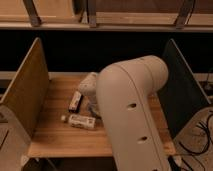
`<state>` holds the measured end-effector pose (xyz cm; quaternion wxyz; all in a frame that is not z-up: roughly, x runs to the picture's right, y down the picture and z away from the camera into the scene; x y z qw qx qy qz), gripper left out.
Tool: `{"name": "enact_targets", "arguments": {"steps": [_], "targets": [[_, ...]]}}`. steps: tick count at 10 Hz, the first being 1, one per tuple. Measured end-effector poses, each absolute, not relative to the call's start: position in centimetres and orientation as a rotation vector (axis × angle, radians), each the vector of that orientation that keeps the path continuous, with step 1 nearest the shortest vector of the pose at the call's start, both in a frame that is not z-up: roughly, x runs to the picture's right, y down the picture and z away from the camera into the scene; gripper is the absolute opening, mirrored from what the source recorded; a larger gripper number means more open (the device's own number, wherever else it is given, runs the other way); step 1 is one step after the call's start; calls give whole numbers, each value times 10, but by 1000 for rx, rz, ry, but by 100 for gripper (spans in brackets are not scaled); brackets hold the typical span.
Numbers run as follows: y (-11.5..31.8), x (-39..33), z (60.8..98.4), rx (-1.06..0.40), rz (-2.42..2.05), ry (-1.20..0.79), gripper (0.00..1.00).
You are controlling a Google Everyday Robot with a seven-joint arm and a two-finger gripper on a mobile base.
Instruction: Push the ceramic bowl across the table
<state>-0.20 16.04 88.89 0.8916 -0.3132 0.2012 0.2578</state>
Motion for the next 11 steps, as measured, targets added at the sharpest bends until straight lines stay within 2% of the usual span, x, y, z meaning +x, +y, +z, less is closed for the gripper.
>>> {"name": "enact_targets", "arguments": {"steps": [2, 8, 11], "targets": [[173, 30, 881, -665, 616, 451, 36], [173, 100, 831, -611, 742, 568, 36], [115, 69, 831, -509, 691, 508, 36]]}}
